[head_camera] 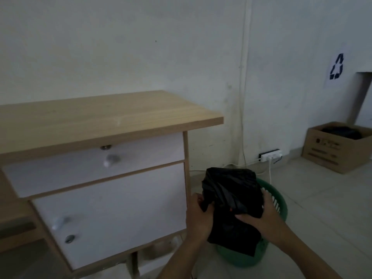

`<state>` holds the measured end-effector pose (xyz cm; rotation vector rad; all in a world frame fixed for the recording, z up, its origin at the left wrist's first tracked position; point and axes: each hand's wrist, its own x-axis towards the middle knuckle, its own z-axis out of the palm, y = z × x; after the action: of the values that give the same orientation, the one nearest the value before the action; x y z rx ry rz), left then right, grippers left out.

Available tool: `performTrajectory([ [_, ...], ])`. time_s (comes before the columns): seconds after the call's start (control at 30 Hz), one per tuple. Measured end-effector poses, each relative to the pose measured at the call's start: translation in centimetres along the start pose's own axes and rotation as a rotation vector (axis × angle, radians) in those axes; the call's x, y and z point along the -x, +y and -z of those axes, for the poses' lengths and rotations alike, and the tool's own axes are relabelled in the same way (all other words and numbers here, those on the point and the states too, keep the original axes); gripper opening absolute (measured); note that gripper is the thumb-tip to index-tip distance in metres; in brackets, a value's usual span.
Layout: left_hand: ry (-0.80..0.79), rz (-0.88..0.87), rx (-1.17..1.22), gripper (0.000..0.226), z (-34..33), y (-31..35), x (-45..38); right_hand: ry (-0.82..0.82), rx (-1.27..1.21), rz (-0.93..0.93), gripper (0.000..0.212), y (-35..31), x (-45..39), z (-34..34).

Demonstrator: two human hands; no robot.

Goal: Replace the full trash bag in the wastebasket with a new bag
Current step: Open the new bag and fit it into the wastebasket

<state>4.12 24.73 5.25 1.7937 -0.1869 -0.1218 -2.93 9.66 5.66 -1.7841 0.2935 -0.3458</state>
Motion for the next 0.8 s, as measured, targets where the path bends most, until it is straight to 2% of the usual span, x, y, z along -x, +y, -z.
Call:
performTrajectory([
  [0.07,0.022,-0.018,-0.035,0.019,-2.2,-0.3,-1.4,0.016,-0.014,-0.03,0.115,1.2,-1.4,2.5],
  [0.13,0.032,-0.02,-0.071,0.017,-4.3,-0.6,-3.0,0.048,0.05,0.029,0.124,2.0,-3.1,4.5],
  [0.27,0.08,0.008,-0.143,0.006,-9.0,-0.8,-6.5,0.02,0.344,0.249,0.104,4.3,-7.6,8.1],
  [0.43,0.151,-0.012,-0.291,0.005,-13.3,-0.9,-10.2,-0.105,0.632,0.619,0.063,6.0,-14.1,9.7],
  [0.53,0.131,-0.046,-0.236,0.011,-14.7,-0.5,-11.7,-0.099,0.882,0.854,0.04,6.9,-17.3,9.7],
  [0.57,0.12,-0.046,-0.197,0.015,-15.0,-0.3,-12.0,-0.088,0.936,0.87,0.036,7.1,-18.2,9.8],
  [0.63,0.104,-0.045,-0.136,0.017,-15.2,0.3,-12.2,-0.083,0.873,0.804,0.03,7.6,-19.4,9.8],
  [0.73,0.111,-0.021,-0.095,0.019,-15.3,1.1,-12.1,-0.118,0.556,0.542,0.023,7.4,-20.2,10.5],
  [0.8,0.144,-0.031,-0.082,0.028,-15.2,1.6,-12.1,-0.128,0.482,0.394,0.021,7.3,-20.6,11.0],
])
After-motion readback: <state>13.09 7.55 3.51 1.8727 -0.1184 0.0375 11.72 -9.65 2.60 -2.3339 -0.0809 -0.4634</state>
